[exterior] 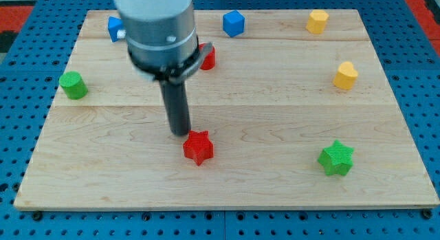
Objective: Slide the red circle below the green circle
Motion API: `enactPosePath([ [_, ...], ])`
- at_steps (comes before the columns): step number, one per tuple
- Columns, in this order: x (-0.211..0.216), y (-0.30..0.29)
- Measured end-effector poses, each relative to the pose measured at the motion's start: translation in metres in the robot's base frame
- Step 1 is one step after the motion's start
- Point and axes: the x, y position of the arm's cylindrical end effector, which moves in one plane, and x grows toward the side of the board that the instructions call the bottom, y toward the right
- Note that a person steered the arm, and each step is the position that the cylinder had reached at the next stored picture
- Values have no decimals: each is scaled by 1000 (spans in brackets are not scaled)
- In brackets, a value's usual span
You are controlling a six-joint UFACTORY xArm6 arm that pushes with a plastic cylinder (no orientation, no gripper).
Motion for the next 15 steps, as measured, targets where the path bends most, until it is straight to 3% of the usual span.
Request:
enactPosePath([
  [2, -161, 94],
  [3, -178, 59],
  [4, -126, 18],
  [5, -59, -62],
  [6, -93, -7],
  [7, -102, 7],
  [8, -70, 42],
  [9, -40, -15],
  [10, -38, -93],
  [11, -64, -105],
  [12, -8, -141],
  [13, 36, -156],
  [15, -14, -72],
])
